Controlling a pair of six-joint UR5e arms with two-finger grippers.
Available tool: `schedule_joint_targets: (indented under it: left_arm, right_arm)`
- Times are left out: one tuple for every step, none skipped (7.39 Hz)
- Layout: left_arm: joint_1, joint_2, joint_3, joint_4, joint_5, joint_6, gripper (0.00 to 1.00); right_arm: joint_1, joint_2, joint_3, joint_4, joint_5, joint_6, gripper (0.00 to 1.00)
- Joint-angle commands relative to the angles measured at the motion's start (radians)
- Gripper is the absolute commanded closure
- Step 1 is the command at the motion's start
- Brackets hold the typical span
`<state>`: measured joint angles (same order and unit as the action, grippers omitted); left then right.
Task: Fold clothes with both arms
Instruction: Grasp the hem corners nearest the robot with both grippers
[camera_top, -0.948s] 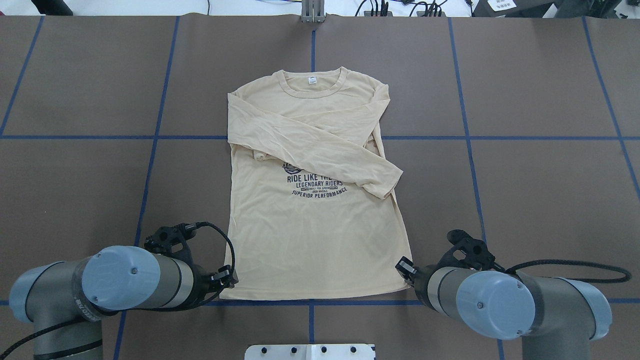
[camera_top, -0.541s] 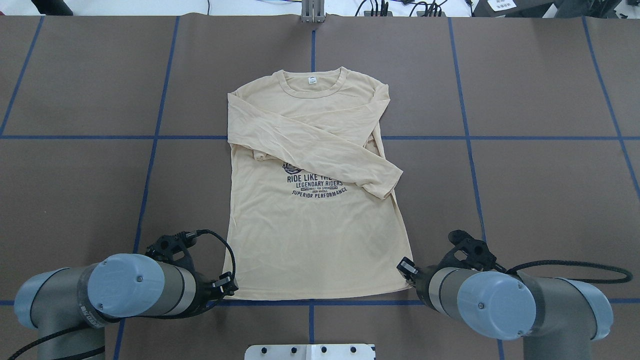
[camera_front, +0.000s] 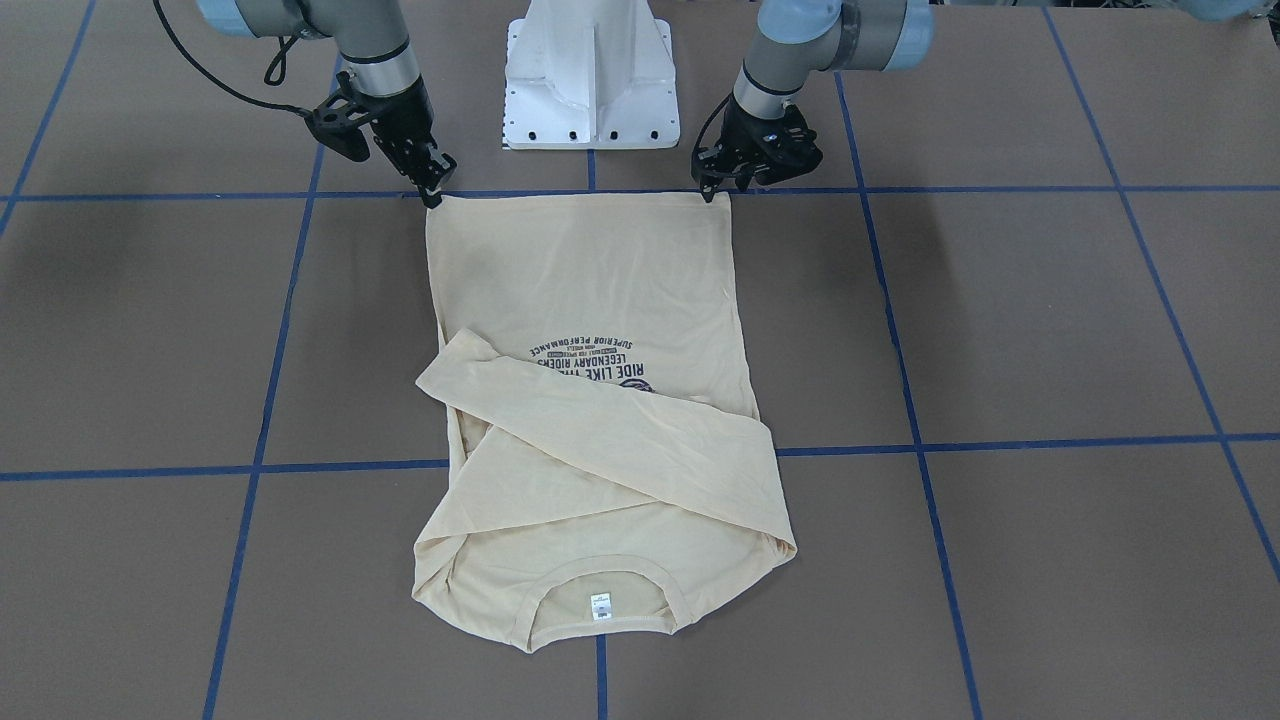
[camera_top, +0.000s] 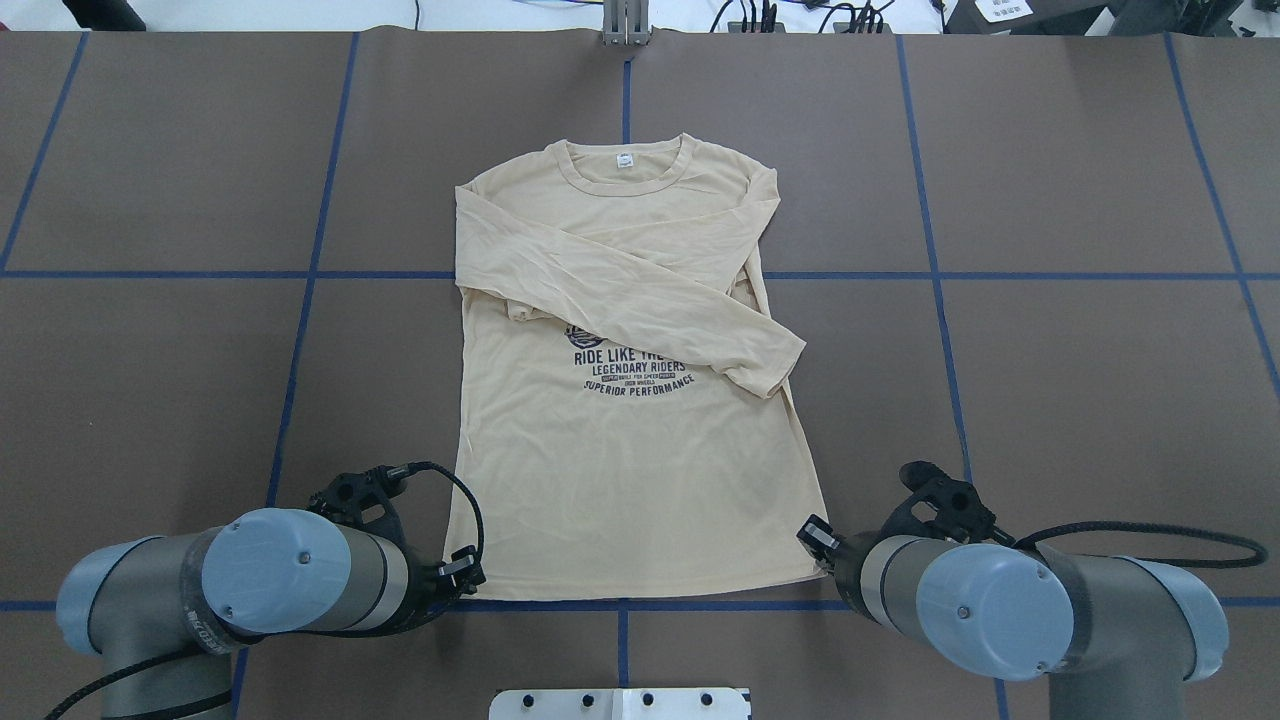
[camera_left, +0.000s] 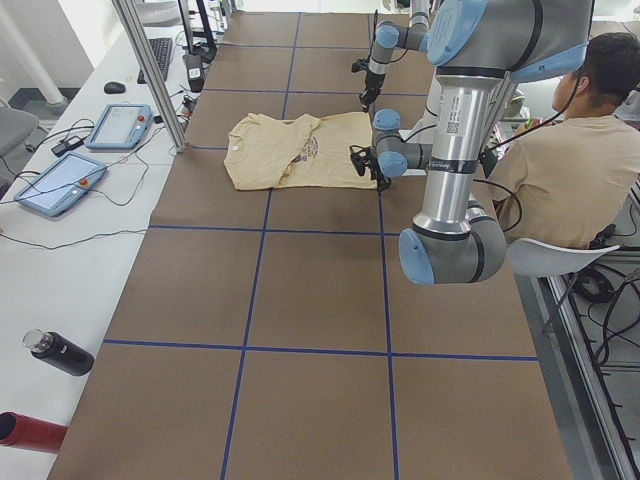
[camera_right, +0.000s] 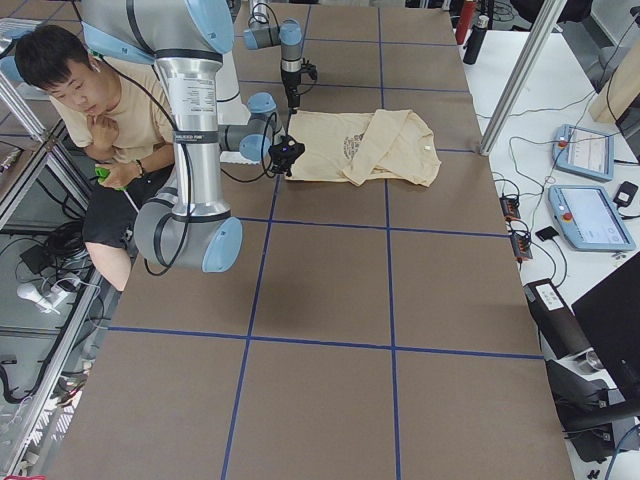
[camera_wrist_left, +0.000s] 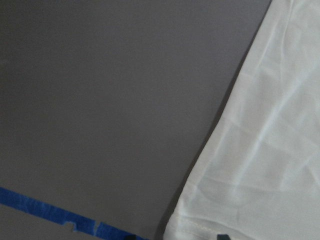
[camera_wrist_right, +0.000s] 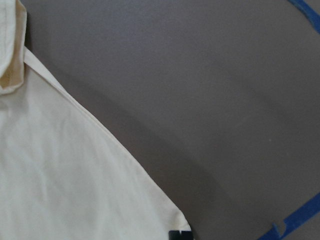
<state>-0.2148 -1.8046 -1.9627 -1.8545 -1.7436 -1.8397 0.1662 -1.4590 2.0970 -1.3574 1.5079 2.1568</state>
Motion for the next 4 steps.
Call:
schedule_joint_targets:
  left_arm:
    - [0.000, -0.001, 0.002, 0.000, 0.001, 0.000, 0.63]
    - [0.000, -0.001, 0.002, 0.000, -0.001, -0.001, 0.79]
    - [0.000, -0.004, 0.002, 0.000, -0.002, -0.010, 1.00]
    - [0.000, -0.002, -0.001, 0.000, -0.005, -0.010, 1.00]
  right_arm:
    - [-0.001, -0.001, 0.000, 0.001, 0.001, 0.000, 1.00]
    - [-0.001, -0.001, 0.000, 0.000, 0.001, 0.000, 1.00]
    - [-0.001, 0.000, 0.001, 0.001, 0.001, 0.000, 1.00]
    - [0.001, 0.000, 0.003, 0.001, 0.001, 0.000, 1.00]
